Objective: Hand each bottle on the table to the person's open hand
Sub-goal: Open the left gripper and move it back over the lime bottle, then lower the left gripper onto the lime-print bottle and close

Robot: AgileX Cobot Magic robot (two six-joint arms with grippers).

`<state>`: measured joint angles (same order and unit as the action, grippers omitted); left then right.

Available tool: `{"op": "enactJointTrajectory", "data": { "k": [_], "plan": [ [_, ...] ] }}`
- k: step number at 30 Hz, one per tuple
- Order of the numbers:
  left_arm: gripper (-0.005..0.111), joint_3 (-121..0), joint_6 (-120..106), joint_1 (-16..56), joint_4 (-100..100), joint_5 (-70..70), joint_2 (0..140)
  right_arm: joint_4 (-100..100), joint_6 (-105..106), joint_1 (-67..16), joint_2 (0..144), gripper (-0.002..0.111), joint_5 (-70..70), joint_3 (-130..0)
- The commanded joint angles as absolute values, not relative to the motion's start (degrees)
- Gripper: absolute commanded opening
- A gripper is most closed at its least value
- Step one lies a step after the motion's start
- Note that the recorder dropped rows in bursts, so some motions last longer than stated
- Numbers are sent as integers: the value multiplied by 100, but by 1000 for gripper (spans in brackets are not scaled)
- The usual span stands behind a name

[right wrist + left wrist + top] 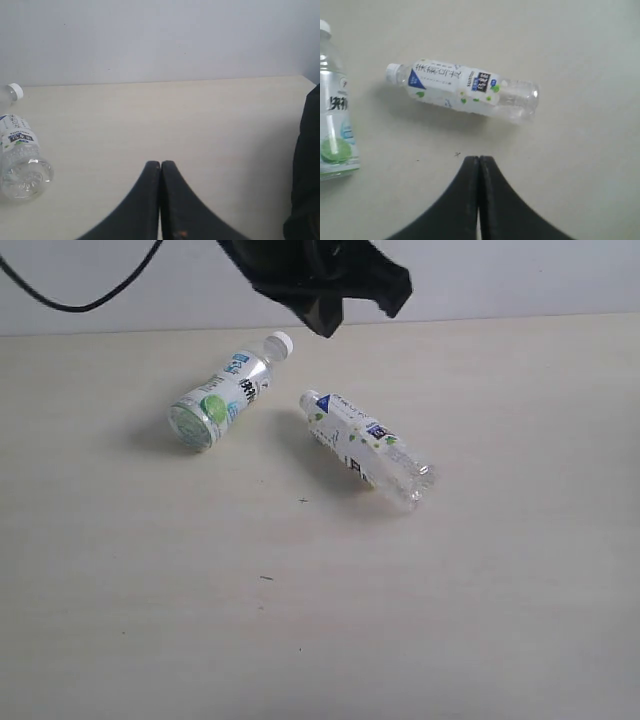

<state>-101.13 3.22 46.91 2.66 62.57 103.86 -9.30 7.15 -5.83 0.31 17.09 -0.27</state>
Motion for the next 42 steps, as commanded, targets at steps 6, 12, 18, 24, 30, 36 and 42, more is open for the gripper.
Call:
{"op": "enactJointTrajectory", "data": {
  "k": [6, 12, 18, 24, 30, 36, 42],
  "plan": [
    [0, -7767, 1695, 4673, 2176, 4984, 8567, -947, 731, -538, 0, 0, 1663, 0],
    [0, -7234, 2146, 4440, 2795, 4778, 8183, -947, 731, -538, 0, 0, 1663, 0],
    [0, -6928, 2420, 3796, 2795, 4654, 8261, -947, 731, -538, 0, 0, 1663, 0],
    [0, -7011, 2396, 3100, 2760, 4826, 9036, -947, 731, -538, 0, 0, 1663, 0],
    [0, -7907, 800, 2853, 1421, 4892, 10020, -947, 731, -538, 0, 0, 1663, 0],
    [0, -9696, 0, 2853, 990, 6167, 11285, -947, 731, -538, 0, 0, 1663, 0],
    [0, -11603, -287, 2853, 954, 6996, 12470, -947, 731, -538, 0, 0, 1663, 0]
  ]
}}
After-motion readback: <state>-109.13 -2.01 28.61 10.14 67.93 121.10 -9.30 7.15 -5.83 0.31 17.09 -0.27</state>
